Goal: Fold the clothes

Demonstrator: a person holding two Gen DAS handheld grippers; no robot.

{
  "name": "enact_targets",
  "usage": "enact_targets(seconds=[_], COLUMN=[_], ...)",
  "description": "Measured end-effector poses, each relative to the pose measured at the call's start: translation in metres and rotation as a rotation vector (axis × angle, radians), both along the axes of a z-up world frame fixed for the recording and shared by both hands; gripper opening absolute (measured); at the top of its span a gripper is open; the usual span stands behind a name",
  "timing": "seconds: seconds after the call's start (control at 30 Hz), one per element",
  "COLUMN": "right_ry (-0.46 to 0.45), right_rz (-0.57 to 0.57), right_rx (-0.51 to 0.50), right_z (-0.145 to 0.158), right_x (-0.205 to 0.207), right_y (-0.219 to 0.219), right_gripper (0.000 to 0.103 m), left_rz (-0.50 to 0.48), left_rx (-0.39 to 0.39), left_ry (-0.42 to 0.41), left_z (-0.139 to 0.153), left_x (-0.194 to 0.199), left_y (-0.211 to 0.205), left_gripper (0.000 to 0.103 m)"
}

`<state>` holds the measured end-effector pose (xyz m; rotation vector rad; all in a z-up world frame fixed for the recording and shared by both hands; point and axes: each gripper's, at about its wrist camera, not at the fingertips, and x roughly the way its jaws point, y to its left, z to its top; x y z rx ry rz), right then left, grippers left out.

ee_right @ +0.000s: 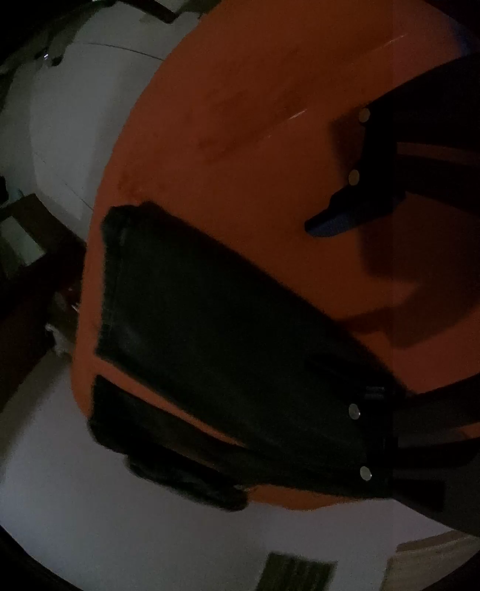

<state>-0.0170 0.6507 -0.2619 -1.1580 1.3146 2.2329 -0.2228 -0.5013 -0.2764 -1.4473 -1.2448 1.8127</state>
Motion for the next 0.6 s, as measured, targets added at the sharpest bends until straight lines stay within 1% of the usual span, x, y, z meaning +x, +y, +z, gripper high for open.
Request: enact_targets(seconds=[0.03,0.07,0.1,0.13,0.17,0.2,0.23,0.27,0.3,0.33,0.37,0.43,0.53,0.57,0.6], right_ry=[0.004,0.009,0.013,0.017,0.022,0.018,0.007,0.015,0.036,0.053,0.07,0.101,0.127,0.138,0.15], right_rz=[-0.012,-0.023,-0.035,-0.047,-0.059,-0.067,-0.073,-0.088,-0.102,-0.104,-0.105,-0.107,-0.1,-0.106,-0.116], right_rx=[0.0,0.0,0.0,0.0,0.0,-0.01,-0.043,-0.086,-0.113,-0.109,-0.106,-0.094,-0.045,-0.036,-0.029], right_z=[0.0,0.001,0.001,0.001,0.001,0.001,-0.003,-0.005,-0.001,0.008,0.017,0.037,0.078,0.087,0.094], right_x=[-0.002,-0.004,-0.007,-0.009,-0.011,-0.014,-0.017,-0.019,-0.015,-0.009,-0.003,0.009,0.037,0.048,0.061], right_y=[0.005,0.01,0.015,0.019,0.024,0.03,0.037,0.043,0.045,0.042,0.038,0.03,0.012,0.008,0.005], right_gripper=[0.065,0.057,0.044,0.038,0.023,0.005,0.004,0.004,0.003,0.003,0.003,0.003,0.003,0.003,0.003], left_rz=[0.012,0.01,-0.003,-0.031,-0.055,-0.077,-0.084,-0.092,-0.096,-0.1,-0.106,-0.115,-0.125,-0.107,-0.08], left_rx=[0.01,0.0,-0.006,-0.016,-0.024,-0.031,-0.03,-0.028,-0.028,-0.034,-0.054,-0.125,-0.195,-0.219,-0.245], left_ry=[-0.001,0.0,0.004,0.011,0.01,0.006,-0.018,-0.043,-0.072,-0.096,-0.102,-0.086,-0.025,-0.008,0.006], left_z=[0.002,0.006,0.011,0.009,0.012,0.015,0.014,0.014,0.012,0.007,0.007,0.01,0.024,0.026,0.028], left_x=[0.0,0.0,0.002,0.002,0.0,-0.002,-0.002,-0.002,-0.006,-0.013,-0.014,-0.008,-0.007,-0.006,-0.007], left_y=[-0.005,-0.008,-0.009,0.005,0.009,0.013,0.016,0.018,0.022,0.03,0.031,0.034,0.036,0.034,0.032], left_gripper=[0.048,0.051,0.052,0.053,0.057,0.067,0.073,0.077,0.077,0.077,0.077,0.077,0.075,0.071,0.051])
